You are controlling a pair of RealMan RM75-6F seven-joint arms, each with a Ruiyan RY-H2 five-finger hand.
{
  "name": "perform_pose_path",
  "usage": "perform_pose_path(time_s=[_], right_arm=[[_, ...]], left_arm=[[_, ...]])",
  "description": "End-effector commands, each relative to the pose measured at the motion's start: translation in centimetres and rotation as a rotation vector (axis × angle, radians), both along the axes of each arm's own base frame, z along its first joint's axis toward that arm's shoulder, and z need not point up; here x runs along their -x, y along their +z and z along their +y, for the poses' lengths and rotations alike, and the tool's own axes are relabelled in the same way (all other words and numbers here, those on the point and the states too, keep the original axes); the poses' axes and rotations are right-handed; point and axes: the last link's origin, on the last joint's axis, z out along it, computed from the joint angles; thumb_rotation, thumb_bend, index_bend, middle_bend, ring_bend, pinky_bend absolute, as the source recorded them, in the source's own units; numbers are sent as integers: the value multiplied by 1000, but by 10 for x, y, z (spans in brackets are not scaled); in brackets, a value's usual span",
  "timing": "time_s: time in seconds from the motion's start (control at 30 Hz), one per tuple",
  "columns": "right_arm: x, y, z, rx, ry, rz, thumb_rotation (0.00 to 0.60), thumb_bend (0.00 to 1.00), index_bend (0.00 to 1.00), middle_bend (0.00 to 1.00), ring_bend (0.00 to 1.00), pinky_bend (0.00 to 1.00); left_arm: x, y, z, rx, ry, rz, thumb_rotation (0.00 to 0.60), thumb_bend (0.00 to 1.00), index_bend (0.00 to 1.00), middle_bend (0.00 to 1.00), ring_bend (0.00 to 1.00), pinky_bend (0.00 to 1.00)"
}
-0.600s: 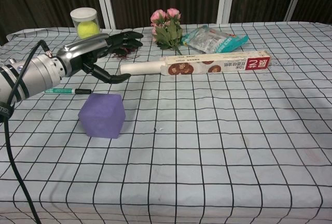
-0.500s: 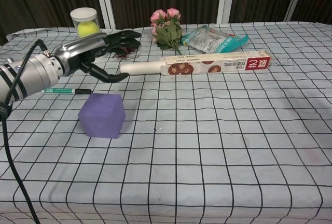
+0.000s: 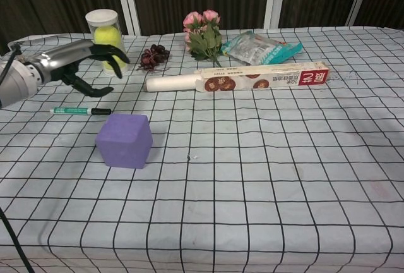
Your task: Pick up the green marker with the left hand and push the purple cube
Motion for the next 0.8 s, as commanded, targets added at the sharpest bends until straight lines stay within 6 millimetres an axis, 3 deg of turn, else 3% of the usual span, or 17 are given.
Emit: perform_pose_path(time_s=[0.03,0.3,0.57,0.8], right_arm=[[-1,-1,0,-3,3,2,600,306,0,0,0,2],[-1,-1,-1,3,-1,0,600,305,0,0,0,7],[-1,-1,-2,4,-2,1,600,306,0,0,0,15],[-1,1,-1,4,1,-2,600,305,0,0,0,24]], left_arm=[[32,20,7,-107,68,109,600,349,299,398,105,81],[65,14,-1,-113,104,277,600,331,321,409,118,81],[65,-9,-2,-123,63,382,600,325,344,431,143,81],[64,-15,1,-160,35,438,600,324,393,456,173,83]])
